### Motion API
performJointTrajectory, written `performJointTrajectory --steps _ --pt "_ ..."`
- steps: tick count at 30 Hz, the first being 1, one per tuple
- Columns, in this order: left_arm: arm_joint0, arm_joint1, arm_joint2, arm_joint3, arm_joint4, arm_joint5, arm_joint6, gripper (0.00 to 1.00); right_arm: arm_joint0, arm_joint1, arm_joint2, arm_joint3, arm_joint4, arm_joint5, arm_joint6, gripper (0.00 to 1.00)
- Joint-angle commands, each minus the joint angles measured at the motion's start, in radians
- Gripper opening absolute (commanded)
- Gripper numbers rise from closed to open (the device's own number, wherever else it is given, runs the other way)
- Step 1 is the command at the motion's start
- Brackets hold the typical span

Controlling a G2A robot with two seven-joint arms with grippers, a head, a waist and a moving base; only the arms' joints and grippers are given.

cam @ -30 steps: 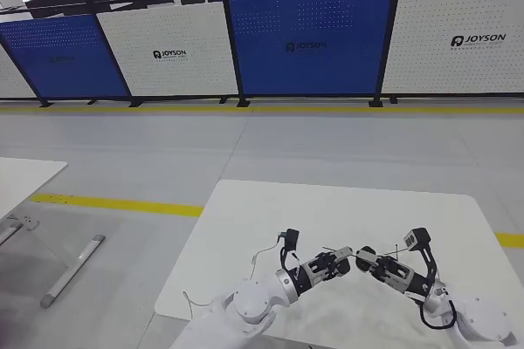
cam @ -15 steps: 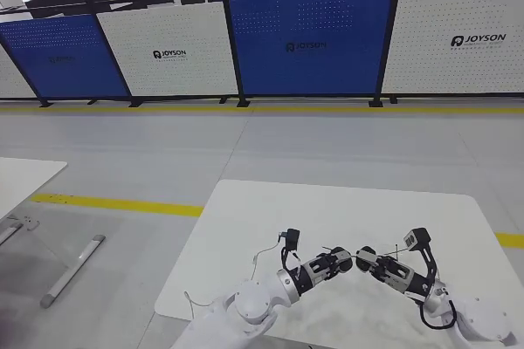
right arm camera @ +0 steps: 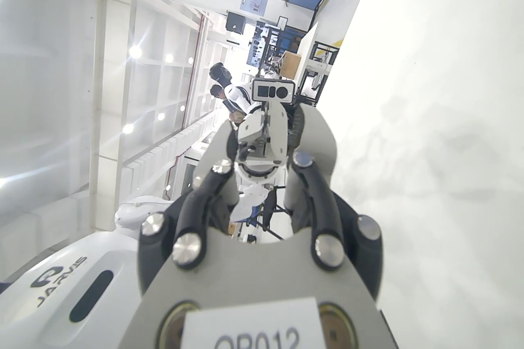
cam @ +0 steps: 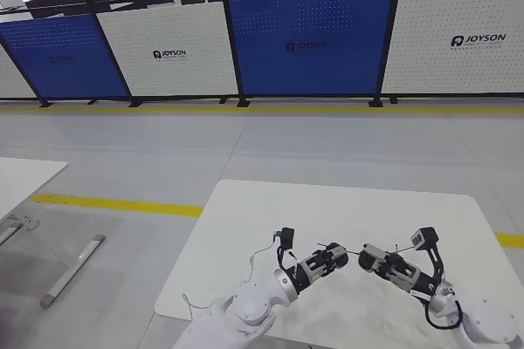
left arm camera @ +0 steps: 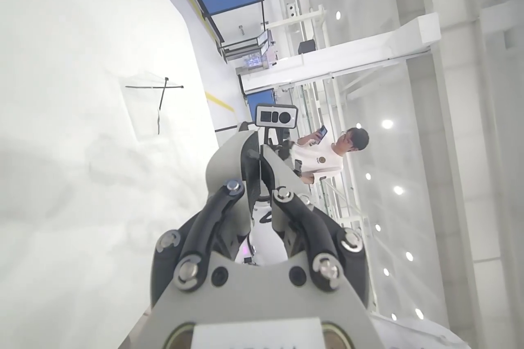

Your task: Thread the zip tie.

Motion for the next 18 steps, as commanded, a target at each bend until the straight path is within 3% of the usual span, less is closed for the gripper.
performJointTrajectory --steps 1,7,18 --pt "0.014 0.004 -0.021 -0.009 0.001 0.011 0.014 0.00 -0.018 0.008 0.046 0.000 0.011 -0.002 0.010 1.00" --pt "0.056 0.014 -0.062 -0.035 0.008 0.087 0.055 0.00 -0.064 0.025 0.133 -0.023 0.026 0.045 0.043 1.00" --pt "0.056 0.014 -0.062 -0.035 0.008 0.087 0.055 0.00 -0.064 0.025 0.133 -0.023 0.026 0.045 0.043 1.00"
